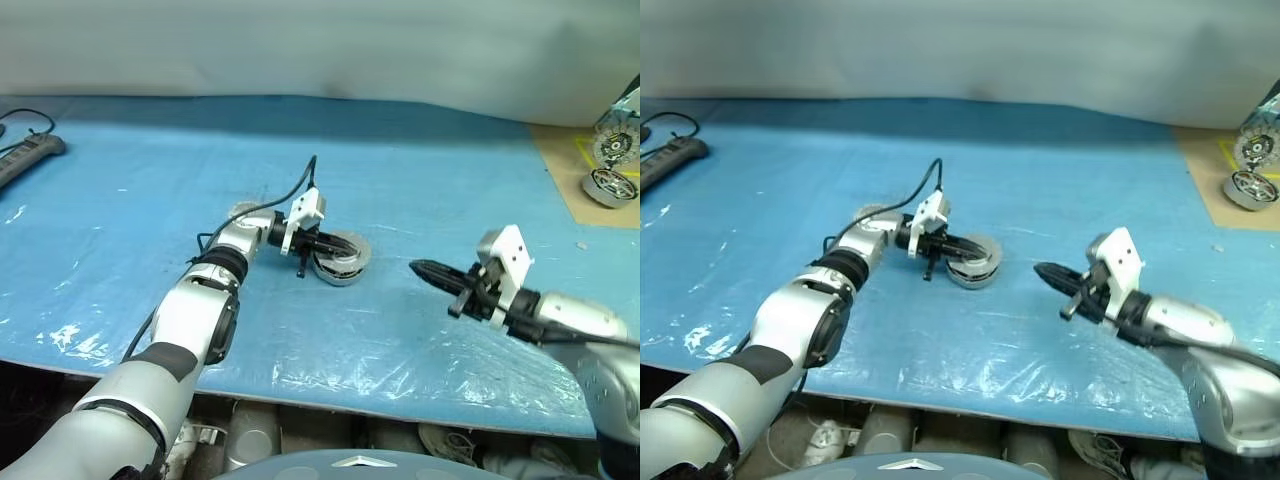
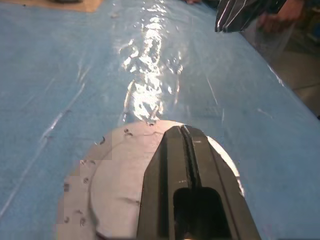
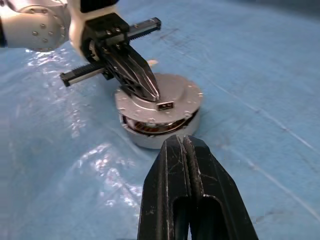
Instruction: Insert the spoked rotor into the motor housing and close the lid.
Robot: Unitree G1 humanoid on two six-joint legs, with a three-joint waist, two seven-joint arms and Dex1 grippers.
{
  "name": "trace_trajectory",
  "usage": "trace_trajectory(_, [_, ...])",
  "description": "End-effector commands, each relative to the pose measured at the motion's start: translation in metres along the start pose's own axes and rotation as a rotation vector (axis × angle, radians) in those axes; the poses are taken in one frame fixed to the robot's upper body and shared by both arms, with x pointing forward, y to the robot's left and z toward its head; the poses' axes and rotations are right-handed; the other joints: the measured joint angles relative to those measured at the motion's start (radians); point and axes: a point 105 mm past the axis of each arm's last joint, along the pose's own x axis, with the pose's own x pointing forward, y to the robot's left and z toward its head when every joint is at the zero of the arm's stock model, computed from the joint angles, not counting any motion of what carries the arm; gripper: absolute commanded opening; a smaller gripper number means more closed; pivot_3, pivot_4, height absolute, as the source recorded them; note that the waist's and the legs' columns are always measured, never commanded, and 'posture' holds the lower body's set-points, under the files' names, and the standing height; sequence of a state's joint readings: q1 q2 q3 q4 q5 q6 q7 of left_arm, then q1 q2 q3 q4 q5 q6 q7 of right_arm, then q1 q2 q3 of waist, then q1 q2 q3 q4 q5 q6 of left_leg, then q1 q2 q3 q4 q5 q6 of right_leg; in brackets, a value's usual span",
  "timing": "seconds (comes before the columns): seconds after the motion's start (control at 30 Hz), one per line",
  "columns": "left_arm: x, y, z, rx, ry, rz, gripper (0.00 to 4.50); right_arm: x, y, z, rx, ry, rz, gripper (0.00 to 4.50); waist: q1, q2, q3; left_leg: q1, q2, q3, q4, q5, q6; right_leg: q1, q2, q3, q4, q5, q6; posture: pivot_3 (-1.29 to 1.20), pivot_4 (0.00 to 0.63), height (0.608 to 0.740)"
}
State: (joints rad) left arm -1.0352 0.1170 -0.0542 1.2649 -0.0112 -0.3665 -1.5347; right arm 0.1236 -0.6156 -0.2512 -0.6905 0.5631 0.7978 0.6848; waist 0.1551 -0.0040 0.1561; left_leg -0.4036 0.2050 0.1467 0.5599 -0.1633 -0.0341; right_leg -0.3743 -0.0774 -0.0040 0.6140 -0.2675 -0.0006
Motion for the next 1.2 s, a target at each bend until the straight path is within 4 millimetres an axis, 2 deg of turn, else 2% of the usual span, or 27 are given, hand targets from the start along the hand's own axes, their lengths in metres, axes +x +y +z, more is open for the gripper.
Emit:
trace_trajectory(0.03, [0.000,0.000,0.005,0.036,-0.010,-0.008,0.02,-0.001,0.010,0.001,-0.067,-0.035,-0.018,0.00,-0.003,0.000,0.000,0.000,0.000,0.000,0.000,0.000,0.000,0.001,-0.001,0.000,-0.001,0.001,0.002,0.00,0.150,0.740])
trace_trajectory(0.3, [-0.005,-0.005,0.001,0.003,-0.044,-0.019,0.02,0.008,0.013,0.002,-0.037,-0.051,-0.003,0.00,-0.006,0.000,0.000,0.003,-0.001,0.001,0.000,0.000,0.000,0.004,-0.004,0.003,-0.006,0.002,0.004,0.00,0.150,0.740])
trace_trajectory(0.57, [-0.031,-0.004,-0.012,0.015,0.012,0.056,0.02,0.017,0.002,0.011,-0.062,-0.069,-0.007,0.00,-0.007,0.000,0.000,0.003,-0.001,0.000,-0.004,0.000,0.000,0.003,-0.003,0.002,-0.006,0.002,0.004,0.00,0.150,0.740])
trace_trajectory(0.63, [-0.037,0.003,-0.005,0.058,-0.038,0.131,0.02,0.020,0.000,0.016,-0.074,-0.085,0.003,0.00,-0.007,0.000,0.000,0.003,-0.001,0.000,-0.004,0.000,0.000,0.003,-0.003,0.002,-0.006,0.003,0.004,0.00,0.150,0.740])
trace_trajectory(0.73, [-0.054,0.023,0.019,0.023,-0.210,0.301,0.02,0.023,-0.003,0.033,-0.084,-0.137,0.022,0.00,-0.007,0.000,0.000,0.003,-0.002,0.000,-0.004,0.000,0.000,0.003,-0.003,0.002,-0.006,0.003,0.004,0.00,0.150,0.740])
trace_trajectory(0.83, [-0.075,0.027,0.028,-0.022,-0.310,0.373,0.02,0.028,-0.003,0.038,-0.107,-0.124,0.053,0.00,-0.008,0.000,0.000,0.002,-0.003,0.000,-0.004,0.000,0.000,0.003,-0.003,0.001,-0.005,0.003,0.004,0.00,0.150,0.740])
trace_trajectory(1.0, [-0.107,-0.001,0.008,-0.061,-0.290,0.448,0.02,0.045,-0.011,0.037,-0.142,-0.072,0.070,0.00,-0.035,0.001,0.000,0.002,-0.003,0.001,-0.006,0.000,0.000,0.002,-0.001,0.002,-0.007,0.002,0.004,0.00,0.150,0.740])
trace_trajectory(1.1, [-0.114,-0.033,-0.009,0.020,-0.202,0.462,0.00,0.062,-0.022,0.033,-0.192,-0.056,0.053,0.61,-0.048,0.001,0.000,0.000,-0.001,0.001,-0.006,0.000,0.000,-0.001,0.000,0.001,-0.007,0.002,0.003,0.00,0.150,0.740])
trace_trajectory(1.2, [-0.118,-0.048,-0.011,0.014,-0.229,0.563,0.00,0.077,-0.030,0.037,-0.183,-0.096,0.050,1.62,-0.054,0.001,0.001,-0.001,0.000,0.001,-0.006,0.000,0.000,-0.001,0.000,-0.001,-0.006,0.002,0.002,0.00,0.150,0.740])
